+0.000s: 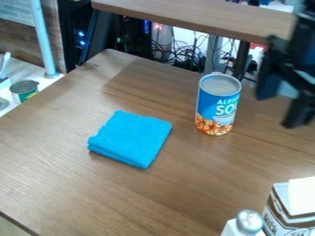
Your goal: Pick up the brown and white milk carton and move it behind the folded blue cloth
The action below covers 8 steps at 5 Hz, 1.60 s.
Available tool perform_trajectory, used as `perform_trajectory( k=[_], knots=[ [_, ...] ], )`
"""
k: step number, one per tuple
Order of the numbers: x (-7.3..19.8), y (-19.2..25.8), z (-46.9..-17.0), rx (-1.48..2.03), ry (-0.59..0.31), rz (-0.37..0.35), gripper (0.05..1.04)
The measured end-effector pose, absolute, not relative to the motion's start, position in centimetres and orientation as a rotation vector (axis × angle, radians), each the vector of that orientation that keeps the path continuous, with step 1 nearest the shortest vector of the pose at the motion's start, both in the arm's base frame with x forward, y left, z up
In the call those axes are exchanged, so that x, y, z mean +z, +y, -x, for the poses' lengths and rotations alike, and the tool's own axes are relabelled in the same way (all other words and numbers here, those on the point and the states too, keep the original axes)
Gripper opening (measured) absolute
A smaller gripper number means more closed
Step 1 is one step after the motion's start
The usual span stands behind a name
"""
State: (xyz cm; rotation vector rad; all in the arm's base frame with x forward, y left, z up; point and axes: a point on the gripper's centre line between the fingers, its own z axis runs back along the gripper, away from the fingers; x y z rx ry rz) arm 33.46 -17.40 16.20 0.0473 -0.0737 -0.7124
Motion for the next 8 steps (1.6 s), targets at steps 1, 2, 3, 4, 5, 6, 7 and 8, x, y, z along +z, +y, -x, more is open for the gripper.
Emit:
perform_trajectory(
  k=[1,2,3,4,5,6,7,8],
  knots=[
    [16.6,-20.1,-32.8,-0.834,-0.056,-0.110,1.000],
    [16.6,-21.9,-31.5,-0.931,-0.056,-0.131,1.000],
    [15.8,-23.5,-30.8,-0.981,-0.081,-0.125,1.000],
    [14.3,-23.6,-30.3,-0.989,-0.066,-0.112,1.000],
    [12.9,-23.9,-30.5,-0.991,-0.040,-0.109,1.000],
    [12.2,-24.0,-30.5,-1.005,-0.033,-0.110,1.000],
    [11.3,-23.5,-30.0,-1.004,-0.006,-0.116,1.000],
    [10.0,-23.1,-29.5,-1.009,0.019,-0.119,1.000]
  ],
)
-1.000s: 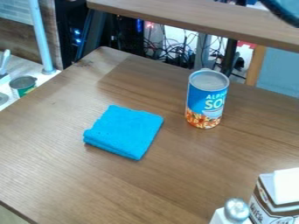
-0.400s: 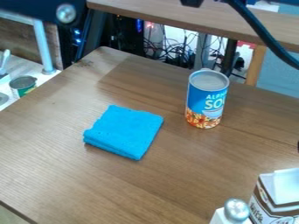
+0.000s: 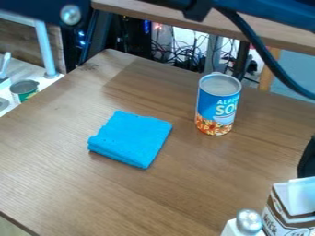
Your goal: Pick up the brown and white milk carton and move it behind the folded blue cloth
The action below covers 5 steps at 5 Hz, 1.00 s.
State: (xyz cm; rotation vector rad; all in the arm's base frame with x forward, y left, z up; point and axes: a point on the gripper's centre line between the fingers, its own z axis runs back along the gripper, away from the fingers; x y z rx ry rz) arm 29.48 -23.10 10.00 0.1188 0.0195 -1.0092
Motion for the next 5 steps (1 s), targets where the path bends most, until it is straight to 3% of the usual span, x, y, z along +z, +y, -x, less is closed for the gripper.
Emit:
perform_trajectory(
  k=[2,3,5],
  knots=[
    [9.00,-22.81,-29.24,-1.003,0.017,-0.115,0.943],
    [8.98,-22.64,-29.45,-0.988,0.015,-0.102,0.819],
    [9.05,-22.18,-29.12,-0.999,0.012,-0.099,0.818]
  ],
)
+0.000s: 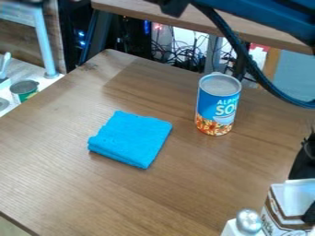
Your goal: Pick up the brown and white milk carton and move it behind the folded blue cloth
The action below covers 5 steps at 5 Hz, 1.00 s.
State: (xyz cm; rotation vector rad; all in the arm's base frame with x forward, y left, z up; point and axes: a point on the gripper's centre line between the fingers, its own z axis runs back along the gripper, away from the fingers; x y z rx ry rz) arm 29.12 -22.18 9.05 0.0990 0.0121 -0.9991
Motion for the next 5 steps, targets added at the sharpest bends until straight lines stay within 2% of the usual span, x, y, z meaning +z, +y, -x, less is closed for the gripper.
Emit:
perform_trajectory(
  k=[1,2,4,5],
  knots=[
    [9.2,-21.8,-29.1,-0.992,0.024,-0.100,0.818],
    [10.6,-20.5,-29.8,-0.946,0.003,-0.096,0.818],
    [15.8,-17.0,-31.0,-0.828,-0.131,-0.076,0.818],
    [16.7,-14.6,-31.5,-0.759,-0.127,-0.085,0.818]
  ],
)
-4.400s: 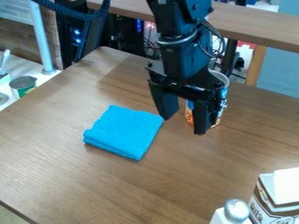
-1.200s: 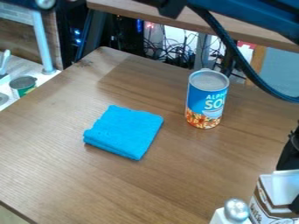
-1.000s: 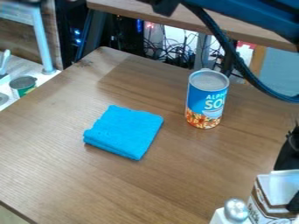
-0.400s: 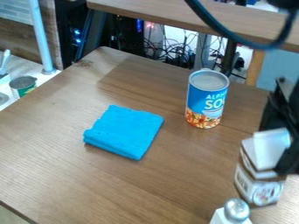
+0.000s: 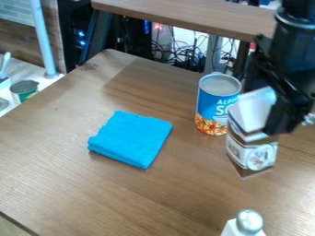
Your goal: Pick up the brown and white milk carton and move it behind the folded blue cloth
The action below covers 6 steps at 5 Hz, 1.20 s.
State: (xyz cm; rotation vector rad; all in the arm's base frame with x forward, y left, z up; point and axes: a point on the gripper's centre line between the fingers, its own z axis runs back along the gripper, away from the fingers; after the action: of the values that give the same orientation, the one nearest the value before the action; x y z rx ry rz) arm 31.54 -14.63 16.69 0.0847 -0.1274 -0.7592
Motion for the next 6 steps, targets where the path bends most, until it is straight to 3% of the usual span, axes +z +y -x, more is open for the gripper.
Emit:
perform_trajectory(
  k=[4,5,6],
  knots=[
    [16.5,1.5,-33.1,-0.371,-0.077,-0.002,0.818],
    [17.6,4.0,-34.5,-0.341,-0.092,-0.036,0.818],
    [16.0,6.9,-36.6,-0.299,-0.050,-0.072,0.818]
  ],
)
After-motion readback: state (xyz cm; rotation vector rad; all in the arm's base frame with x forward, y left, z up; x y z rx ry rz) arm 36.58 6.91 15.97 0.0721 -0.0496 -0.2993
